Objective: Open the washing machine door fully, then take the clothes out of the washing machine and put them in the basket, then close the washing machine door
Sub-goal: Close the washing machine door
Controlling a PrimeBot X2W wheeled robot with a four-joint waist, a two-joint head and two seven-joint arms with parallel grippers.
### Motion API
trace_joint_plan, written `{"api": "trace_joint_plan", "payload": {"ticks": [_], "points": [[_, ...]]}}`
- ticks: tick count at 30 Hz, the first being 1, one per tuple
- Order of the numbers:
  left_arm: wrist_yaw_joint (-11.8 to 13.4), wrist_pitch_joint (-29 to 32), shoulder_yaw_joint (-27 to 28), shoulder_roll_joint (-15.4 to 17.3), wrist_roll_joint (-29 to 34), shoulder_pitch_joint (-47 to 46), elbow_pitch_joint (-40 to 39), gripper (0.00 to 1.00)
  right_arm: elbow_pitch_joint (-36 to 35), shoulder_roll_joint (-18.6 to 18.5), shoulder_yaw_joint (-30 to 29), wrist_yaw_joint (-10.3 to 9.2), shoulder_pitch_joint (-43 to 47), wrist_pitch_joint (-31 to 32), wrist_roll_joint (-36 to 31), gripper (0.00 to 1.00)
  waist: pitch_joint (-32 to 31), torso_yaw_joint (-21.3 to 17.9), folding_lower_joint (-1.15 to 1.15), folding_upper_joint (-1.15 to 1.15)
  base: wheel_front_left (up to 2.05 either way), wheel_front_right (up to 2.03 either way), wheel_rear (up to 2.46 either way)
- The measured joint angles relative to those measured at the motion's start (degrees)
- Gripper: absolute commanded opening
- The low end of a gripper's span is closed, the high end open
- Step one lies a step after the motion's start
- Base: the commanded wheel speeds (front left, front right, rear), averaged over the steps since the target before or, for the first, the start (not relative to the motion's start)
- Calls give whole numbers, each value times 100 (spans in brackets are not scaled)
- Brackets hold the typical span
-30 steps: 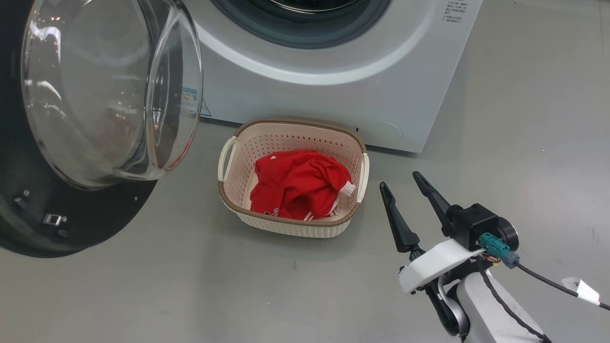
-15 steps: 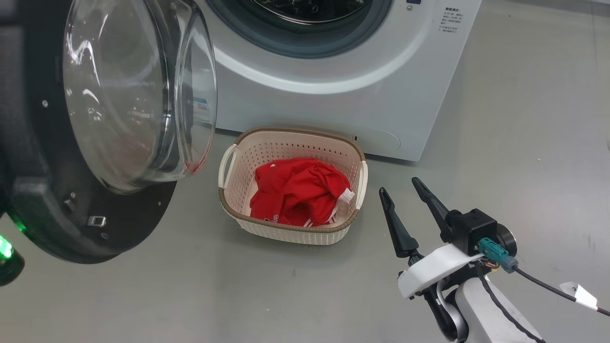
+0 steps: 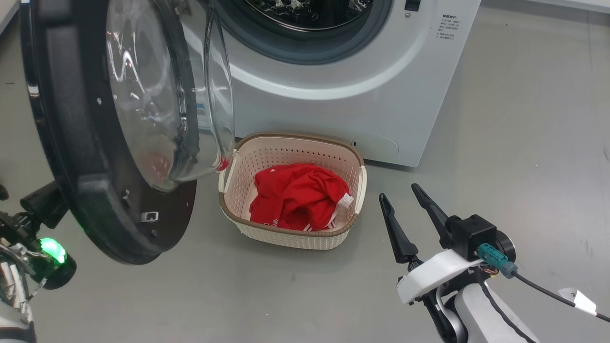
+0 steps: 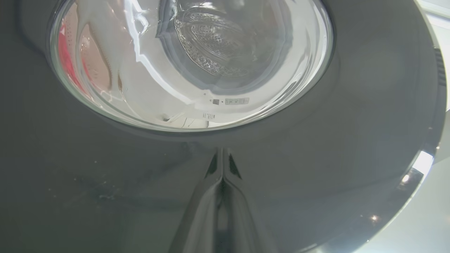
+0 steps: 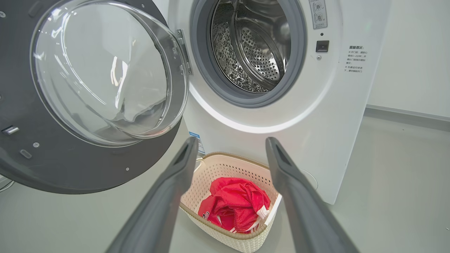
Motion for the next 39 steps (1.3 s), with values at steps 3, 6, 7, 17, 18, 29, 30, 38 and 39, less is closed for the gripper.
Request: {"api": "trace_joint_plan", "payload": {"ticks": [3, 6, 7, 17, 18, 29, 30, 38, 39], "points": [[-1, 62, -7, -165, -37, 81, -115, 0, -7, 3, -3, 0, 0, 0, 12, 100, -23, -9, 0, 0, 0, 0, 0], [-4, 65, -33, -279, -37, 191, -243, 0, -13, 9, -3, 0, 0, 0, 13, 100, -46, -22, 0, 0, 0, 0, 0], [-4, 67, -40, -307, -37, 237, -293, 0, -14, 12, -3, 0, 0, 0, 13, 100, -53, -26, 0, 0, 0, 0, 0], [-53, -238, -112, -356, 158, 634, -998, 0, -22, 24, -16, 8, 40, 0, 13, 100, -113, -63, 0, 0, 0, 0, 0], [-53, -319, -148, -353, 235, 703, -1103, 0, -25, 24, -27, 9, 65, 0, 13, 100, -122, -61, 0, 0, 0, 0, 0], [-56, -2031, -735, 126, 1883, 1820, -2913, 0, -31, 43, -23, 14, 144, -8, 23, 100, -243, -24, 0, 0, 0, 0, 0], [-55, -2153, -849, 135, 2014, 1923, -3080, 0, -32, 43, -20, 15, 147, -8, 23, 100, -249, -22, 0, 0, 0, 0, 0], [-56, -3359, -1586, 258, 2802, 2732, -4308, 0, -43, 47, 22, 15, 213, -8, 23, 100, -271, -25, 0, 0, 0, 0, 0], [-56, -3516, -1688, 266, 2918, 2821, -4445, 0, -49, 48, 22, 15, 213, -8, 23, 100, -271, -27, 0, 0, 0, 0, 0]]}}
